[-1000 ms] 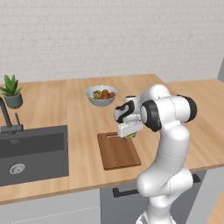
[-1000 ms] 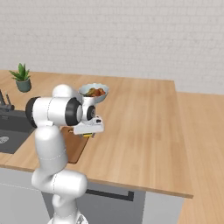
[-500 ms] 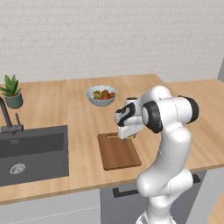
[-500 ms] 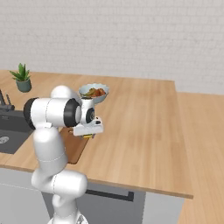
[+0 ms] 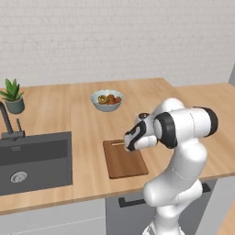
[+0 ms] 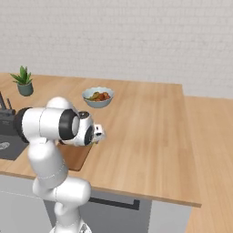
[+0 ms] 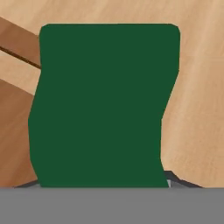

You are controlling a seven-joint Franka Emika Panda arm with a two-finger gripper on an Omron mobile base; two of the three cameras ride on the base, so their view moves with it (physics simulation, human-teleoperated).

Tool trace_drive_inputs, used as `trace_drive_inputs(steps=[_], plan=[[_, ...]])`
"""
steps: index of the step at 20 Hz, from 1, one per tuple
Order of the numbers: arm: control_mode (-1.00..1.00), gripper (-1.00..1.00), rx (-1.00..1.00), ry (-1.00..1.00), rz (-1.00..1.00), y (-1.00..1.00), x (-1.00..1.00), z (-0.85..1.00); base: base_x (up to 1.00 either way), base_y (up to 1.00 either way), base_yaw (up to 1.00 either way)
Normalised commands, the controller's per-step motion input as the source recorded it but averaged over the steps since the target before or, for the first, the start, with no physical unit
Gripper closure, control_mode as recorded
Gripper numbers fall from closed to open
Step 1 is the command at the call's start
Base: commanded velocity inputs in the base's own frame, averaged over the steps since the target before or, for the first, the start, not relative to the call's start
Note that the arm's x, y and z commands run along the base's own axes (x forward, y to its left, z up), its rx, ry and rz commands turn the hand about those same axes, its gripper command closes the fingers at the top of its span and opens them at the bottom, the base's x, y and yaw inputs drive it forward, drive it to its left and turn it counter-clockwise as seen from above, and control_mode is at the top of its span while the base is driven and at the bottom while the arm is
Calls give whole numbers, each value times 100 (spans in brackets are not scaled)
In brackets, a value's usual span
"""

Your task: Pick up the sponge from the counter and clean the cutting board by briefly scrubbing or pressing down on the cutting board. Once finished, release the sponge.

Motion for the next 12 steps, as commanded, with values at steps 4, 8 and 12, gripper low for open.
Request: trace_drive_inputs(steps=[4, 8, 12], plan=[[-100, 100, 0, 43, -1, -12, -81, -9, 0, 0, 0], [-100, 100, 0, 58, 0, -11, -83, 0, 0, 0, 0], [-100, 100, -1, 74, 0, -8, -85, 0, 0, 0, 0]])
